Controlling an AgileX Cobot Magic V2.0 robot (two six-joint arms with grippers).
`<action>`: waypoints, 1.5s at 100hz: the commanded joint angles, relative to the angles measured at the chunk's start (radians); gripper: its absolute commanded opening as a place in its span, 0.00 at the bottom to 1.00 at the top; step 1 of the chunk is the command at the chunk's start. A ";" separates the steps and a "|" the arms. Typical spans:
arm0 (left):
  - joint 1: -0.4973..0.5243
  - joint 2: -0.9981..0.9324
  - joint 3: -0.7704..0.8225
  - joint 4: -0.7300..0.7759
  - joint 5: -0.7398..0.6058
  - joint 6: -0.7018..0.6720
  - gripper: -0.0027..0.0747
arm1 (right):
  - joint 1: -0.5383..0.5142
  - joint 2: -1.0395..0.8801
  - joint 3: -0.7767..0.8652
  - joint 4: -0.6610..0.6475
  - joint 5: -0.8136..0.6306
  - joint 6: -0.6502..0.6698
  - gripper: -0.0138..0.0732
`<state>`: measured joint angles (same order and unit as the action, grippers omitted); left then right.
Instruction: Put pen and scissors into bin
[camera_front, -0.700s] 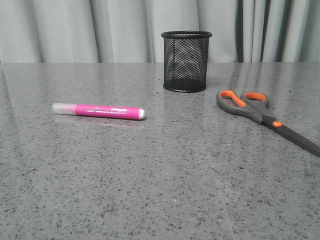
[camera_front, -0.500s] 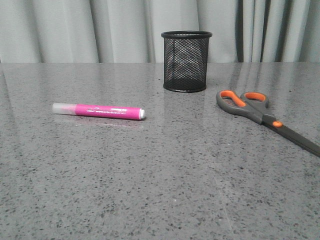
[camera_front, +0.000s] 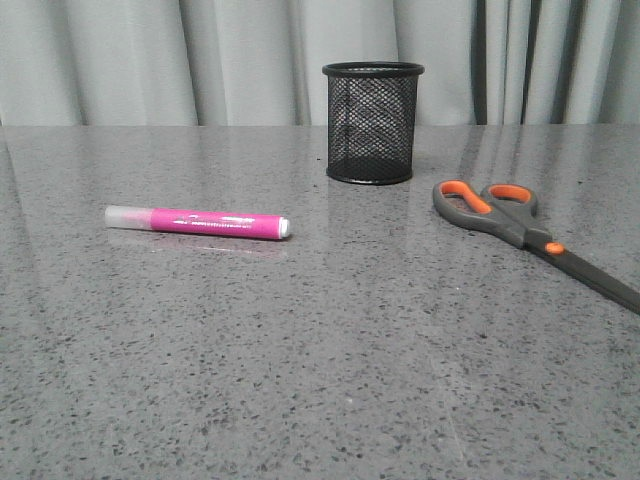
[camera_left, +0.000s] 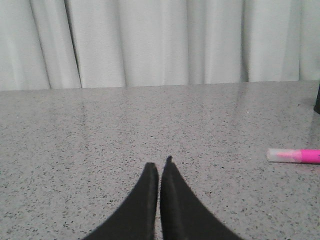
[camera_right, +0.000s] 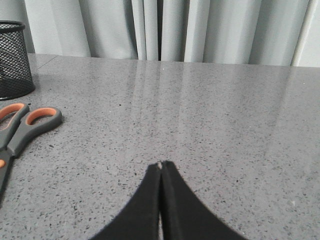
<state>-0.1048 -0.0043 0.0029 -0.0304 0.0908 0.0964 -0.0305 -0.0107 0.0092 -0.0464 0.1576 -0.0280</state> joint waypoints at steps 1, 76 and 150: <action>0.003 -0.031 0.043 -0.008 -0.077 -0.006 0.01 | -0.003 -0.021 0.015 -0.008 -0.082 -0.004 0.08; 0.003 -0.031 0.043 -0.282 -0.075 -0.006 0.01 | -0.003 -0.021 0.015 0.323 -0.188 -0.004 0.08; 0.003 0.028 -0.093 -0.753 0.002 0.006 0.01 | -0.003 0.110 -0.177 0.525 0.064 -0.006 0.08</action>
<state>-0.1048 -0.0043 -0.0152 -0.8009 0.1058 0.0964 -0.0305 0.0269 -0.0862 0.5114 0.2305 -0.0280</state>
